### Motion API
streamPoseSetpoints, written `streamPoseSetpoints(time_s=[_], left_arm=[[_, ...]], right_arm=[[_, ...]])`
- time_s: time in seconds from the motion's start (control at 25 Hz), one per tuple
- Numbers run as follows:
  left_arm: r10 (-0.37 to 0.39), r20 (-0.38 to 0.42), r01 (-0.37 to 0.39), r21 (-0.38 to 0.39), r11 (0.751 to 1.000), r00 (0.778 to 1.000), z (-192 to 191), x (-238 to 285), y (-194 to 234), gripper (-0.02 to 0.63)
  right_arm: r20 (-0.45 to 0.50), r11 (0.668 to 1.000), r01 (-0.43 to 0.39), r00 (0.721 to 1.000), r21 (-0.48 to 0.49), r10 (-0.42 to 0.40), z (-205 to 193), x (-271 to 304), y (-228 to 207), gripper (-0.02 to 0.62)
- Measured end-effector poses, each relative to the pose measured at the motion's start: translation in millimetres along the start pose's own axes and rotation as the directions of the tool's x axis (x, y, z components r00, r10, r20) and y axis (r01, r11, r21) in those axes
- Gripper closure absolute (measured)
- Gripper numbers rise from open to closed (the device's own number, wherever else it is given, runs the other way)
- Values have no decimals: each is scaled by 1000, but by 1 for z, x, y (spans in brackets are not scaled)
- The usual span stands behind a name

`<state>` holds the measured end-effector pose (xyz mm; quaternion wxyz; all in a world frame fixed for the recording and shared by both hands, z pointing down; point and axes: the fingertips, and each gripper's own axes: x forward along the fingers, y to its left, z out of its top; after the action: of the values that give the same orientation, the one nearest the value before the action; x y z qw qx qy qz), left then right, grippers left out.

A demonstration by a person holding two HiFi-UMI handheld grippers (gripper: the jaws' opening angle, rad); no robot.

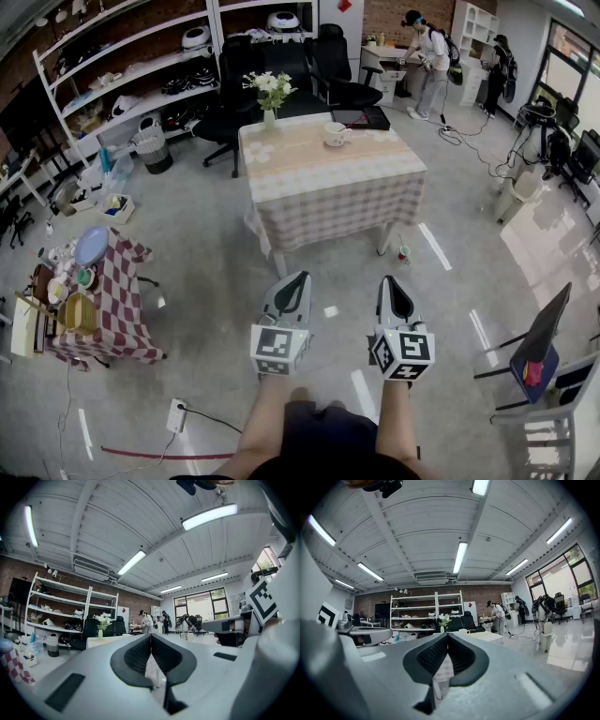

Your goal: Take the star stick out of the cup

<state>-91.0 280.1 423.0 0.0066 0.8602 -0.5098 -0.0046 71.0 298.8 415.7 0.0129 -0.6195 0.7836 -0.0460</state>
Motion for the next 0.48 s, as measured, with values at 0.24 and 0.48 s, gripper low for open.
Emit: streamPoseSetpoints(time_s=[0.24, 0.48], left_arm=[[-11, 7, 11, 6, 1000, 1000, 1, 4, 10, 594], [-18, 7, 18, 4, 1000, 1000, 1, 10, 25, 594]], right_arm=[[-1, 1000, 8, 1000, 1, -8, 0, 10, 8, 594], [25, 999, 22, 999, 23, -23, 3, 23, 14, 593]])
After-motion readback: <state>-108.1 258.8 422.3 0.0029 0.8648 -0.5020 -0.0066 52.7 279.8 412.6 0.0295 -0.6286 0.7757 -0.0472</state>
